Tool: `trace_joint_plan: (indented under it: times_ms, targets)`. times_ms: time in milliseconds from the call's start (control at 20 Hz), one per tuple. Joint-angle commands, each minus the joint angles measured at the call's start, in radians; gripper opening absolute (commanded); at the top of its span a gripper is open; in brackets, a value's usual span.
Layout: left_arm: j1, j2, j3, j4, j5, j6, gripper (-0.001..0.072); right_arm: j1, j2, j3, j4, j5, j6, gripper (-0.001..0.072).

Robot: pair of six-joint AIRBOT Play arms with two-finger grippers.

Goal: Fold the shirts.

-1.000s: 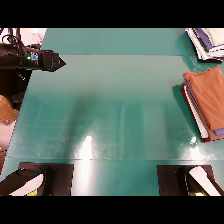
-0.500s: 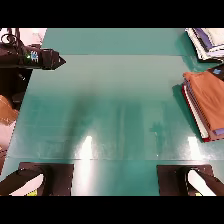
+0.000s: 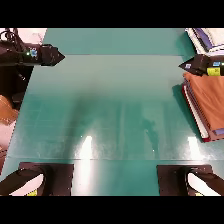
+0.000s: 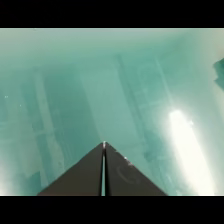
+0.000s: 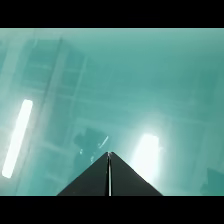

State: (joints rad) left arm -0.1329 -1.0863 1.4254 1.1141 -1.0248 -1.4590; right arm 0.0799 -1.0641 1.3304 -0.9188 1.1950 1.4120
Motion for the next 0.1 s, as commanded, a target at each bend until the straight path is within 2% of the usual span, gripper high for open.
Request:
trace_joint_plan:
  times_ms: [0, 50]
  targets:
    - [0.001, 0.000, 0.000, 0.000, 0.003, 0.000, 0.0027, 0.012, -0.013, 0.005, 0.002, 0.013, 0.000, 0.0017]
    - [0.001, 0.000, 0.000, 0.000, 0.004, 0.000, 0.0026, 0.012, -0.013, 0.005, 0.002, 0.012, 0.000, 0.0017]
